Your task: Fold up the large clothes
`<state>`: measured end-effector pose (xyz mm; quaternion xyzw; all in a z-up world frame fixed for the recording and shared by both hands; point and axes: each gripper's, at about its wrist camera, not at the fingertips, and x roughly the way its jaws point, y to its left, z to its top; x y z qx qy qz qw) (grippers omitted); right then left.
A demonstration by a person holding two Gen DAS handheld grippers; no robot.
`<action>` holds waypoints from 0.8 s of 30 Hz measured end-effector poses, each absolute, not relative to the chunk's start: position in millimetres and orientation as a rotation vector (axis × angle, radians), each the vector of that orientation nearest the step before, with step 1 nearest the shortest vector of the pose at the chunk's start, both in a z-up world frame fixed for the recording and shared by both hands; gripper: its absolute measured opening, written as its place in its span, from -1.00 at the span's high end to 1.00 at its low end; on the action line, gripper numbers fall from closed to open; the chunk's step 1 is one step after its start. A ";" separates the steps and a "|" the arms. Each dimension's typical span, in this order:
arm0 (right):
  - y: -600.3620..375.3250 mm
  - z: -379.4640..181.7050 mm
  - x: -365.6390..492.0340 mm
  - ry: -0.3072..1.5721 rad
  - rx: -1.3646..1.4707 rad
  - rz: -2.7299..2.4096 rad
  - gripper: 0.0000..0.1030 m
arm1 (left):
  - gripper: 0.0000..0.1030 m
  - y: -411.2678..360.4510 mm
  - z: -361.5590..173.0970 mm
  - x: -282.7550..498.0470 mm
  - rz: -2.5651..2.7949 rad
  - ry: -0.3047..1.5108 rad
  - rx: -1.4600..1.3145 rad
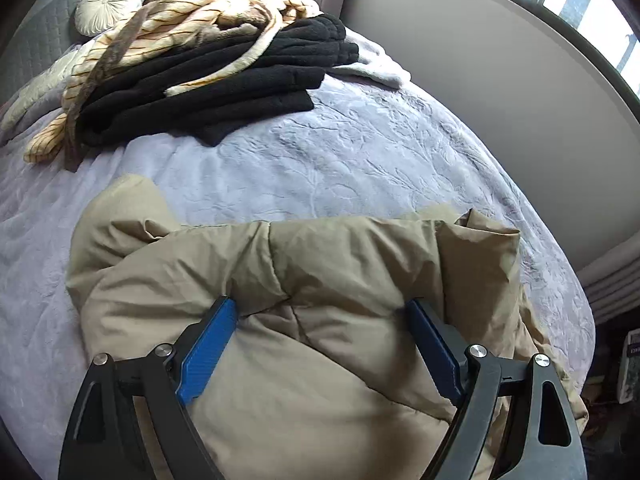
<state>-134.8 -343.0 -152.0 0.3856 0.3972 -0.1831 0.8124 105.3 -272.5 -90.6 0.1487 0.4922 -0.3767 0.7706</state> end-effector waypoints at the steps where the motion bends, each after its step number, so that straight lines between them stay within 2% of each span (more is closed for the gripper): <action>1: -350.1 -154.3 -137.3 0.850 0.837 -0.404 0.75 | -0.69 -285.7 -98.1 109.5 -0.819 1.073 0.330; 4: -370.7 -157.7 -146.6 0.856 0.900 -0.422 0.69 | -0.69 -320.8 -115.0 104.8 -0.816 1.085 0.374; 7: -385.3 -134.1 -161.5 0.828 0.859 -0.487 0.48 | -0.69 -328.9 -121.7 107.2 -0.793 1.097 0.373; 11: -393.1 -89.5 -167.9 0.740 0.727 -0.489 0.47 | -0.69 -326.3 -122.4 107.6 -0.786 1.108 0.370; 14: -398.2 -78.3 -139.4 0.755 0.682 -0.382 0.47 | -0.69 -327.2 -124.5 106.1 -0.775 1.107 0.380; 21: -389.3 -132.8 -66.8 0.990 0.508 -0.358 0.51 | -0.69 -325.3 -122.3 107.5 -0.753 1.118 0.389; 24: -400.3 -150.8 -71.0 0.997 0.593 -0.347 0.50 | -0.69 -323.4 -116.6 107.9 -0.746 1.130 0.380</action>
